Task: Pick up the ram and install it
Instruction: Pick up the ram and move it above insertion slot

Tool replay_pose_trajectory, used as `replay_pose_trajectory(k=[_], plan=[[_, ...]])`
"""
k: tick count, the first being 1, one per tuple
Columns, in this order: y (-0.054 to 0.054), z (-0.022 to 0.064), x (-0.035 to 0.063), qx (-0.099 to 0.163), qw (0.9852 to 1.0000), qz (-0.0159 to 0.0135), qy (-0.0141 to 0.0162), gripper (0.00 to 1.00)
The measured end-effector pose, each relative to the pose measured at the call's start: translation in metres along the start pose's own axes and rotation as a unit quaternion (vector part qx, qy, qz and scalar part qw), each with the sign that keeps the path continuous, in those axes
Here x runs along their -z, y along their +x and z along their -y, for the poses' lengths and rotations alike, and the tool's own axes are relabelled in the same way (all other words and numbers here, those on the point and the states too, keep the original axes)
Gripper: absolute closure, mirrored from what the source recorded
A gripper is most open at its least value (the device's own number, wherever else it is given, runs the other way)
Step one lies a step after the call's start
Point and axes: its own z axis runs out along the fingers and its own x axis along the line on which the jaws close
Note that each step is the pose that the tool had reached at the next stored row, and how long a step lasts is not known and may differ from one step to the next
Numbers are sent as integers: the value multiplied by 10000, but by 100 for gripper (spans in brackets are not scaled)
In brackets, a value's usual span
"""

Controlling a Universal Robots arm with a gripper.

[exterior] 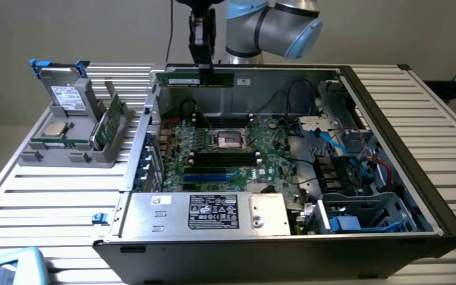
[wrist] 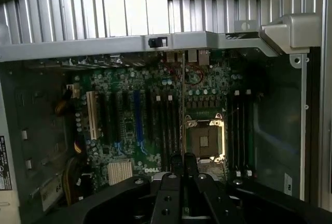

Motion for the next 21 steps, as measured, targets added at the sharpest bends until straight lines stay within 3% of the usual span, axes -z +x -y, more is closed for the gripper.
replay_pose_trajectory(k=[3, 7, 10, 14, 21], plan=[[-31, 115, -22, 1, 10000, -24, 33, 87], [-88, 267, -67, 4, 10000, -75, 39, 87], [-144, 307, -106, 7, 9999, -107, 42, 87], [-193, 321, -129, 15, 9999, -107, 42, 87], [-222, 464, -149, 14, 9999, -107, 42, 87]])
